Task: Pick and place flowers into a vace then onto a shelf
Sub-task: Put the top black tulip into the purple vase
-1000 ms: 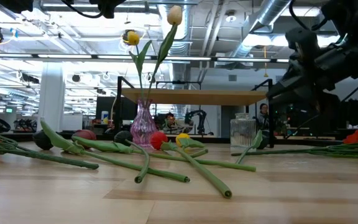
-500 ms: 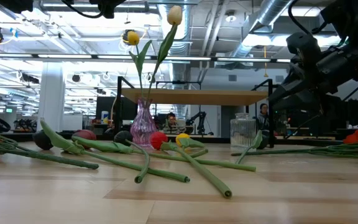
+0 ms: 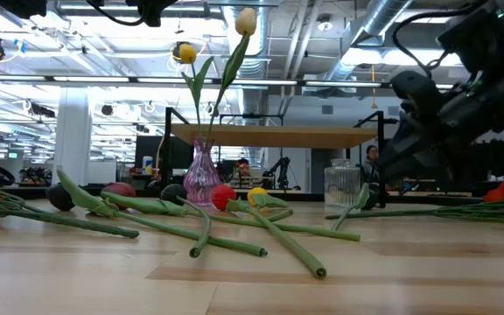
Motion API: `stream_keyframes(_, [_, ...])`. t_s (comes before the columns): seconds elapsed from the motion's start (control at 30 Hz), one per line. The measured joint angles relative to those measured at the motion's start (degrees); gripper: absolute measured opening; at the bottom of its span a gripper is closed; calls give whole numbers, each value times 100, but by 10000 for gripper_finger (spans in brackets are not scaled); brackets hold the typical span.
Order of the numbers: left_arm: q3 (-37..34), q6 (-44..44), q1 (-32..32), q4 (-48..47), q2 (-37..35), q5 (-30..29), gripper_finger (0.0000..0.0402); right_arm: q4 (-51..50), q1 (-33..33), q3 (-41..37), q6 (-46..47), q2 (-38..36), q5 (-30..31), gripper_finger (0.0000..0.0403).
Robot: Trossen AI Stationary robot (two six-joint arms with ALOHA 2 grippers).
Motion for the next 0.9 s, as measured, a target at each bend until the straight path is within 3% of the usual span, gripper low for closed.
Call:
stream_keyframes(0.43, [0,0,0,0,0,0,122,798,-4,4,157,812,-254,102])
stream_keyframes(0.9, [0,2,0,-1,1,0,122,823,-152,4,329,906,-318,102])
